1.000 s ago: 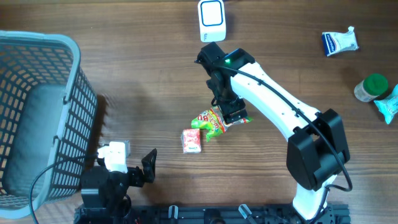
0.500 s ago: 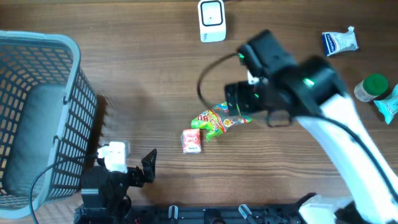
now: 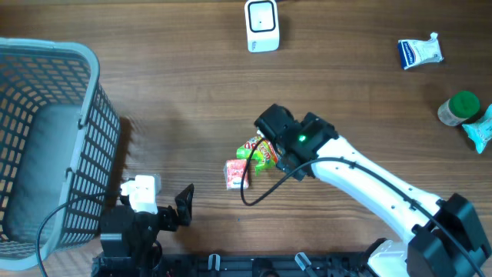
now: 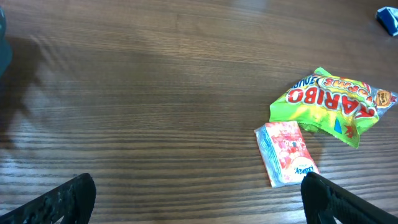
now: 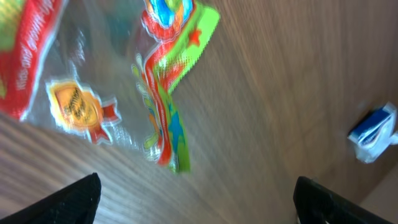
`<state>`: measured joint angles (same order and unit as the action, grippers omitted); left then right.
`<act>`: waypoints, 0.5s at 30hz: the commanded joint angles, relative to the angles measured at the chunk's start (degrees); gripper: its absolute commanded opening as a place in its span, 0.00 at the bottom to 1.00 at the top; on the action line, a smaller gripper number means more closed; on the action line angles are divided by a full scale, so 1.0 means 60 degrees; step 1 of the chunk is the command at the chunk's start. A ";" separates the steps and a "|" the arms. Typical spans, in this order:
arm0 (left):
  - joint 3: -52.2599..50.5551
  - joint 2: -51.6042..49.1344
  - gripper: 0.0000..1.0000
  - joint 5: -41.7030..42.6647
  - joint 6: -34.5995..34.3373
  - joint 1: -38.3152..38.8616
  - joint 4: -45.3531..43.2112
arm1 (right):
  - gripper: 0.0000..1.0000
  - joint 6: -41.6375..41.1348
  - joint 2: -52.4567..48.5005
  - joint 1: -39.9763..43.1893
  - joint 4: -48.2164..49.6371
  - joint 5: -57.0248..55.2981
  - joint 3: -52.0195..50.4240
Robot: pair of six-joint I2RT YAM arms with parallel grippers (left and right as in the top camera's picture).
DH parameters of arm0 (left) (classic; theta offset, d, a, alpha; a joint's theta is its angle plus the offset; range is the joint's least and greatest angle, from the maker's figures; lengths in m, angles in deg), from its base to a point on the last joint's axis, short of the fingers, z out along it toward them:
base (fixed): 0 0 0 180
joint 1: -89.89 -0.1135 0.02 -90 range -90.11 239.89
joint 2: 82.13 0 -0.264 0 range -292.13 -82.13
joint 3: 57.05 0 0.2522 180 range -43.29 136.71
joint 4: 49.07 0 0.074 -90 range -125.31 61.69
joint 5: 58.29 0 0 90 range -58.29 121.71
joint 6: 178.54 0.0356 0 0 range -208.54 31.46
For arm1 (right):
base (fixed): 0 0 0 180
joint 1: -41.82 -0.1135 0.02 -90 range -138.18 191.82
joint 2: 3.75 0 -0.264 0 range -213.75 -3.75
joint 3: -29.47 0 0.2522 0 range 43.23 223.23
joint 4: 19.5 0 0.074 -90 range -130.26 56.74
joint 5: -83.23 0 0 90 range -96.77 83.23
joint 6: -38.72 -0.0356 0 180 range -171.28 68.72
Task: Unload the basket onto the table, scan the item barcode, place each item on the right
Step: 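Lift Haribo bag with right gripper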
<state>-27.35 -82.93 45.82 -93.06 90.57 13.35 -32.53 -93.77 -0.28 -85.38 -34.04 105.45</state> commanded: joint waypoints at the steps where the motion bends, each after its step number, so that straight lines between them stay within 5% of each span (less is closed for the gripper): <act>1: 0.0000 0.0069 1.00 0.0146 0.0182 -0.0018 -0.0022 | 1.00 0.0885 -0.0076 -0.0029 0.0641 -0.0444 -0.0470; 13: 0.0000 0.0069 1.00 0.0146 0.0182 -0.0018 -0.0022 | 0.99 0.3464 -0.2871 -0.0984 0.3289 -0.1096 -0.0474; 14: 0.0000 0.0069 1.00 0.0146 0.0182 -0.0018 -0.0022 | 0.91 0.3610 -0.2914 -0.0987 0.3541 -0.1096 -0.0474; 15: 0.0000 0.0073 1.00 0.0146 0.0182 -0.0018 -0.0022 | 0.70 0.3603 -0.2911 -0.0991 0.3748 -0.1100 -0.0470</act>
<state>-27.35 -82.93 45.80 -93.06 90.57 13.31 -12.93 -109.18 -6.25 -65.03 -40.25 102.63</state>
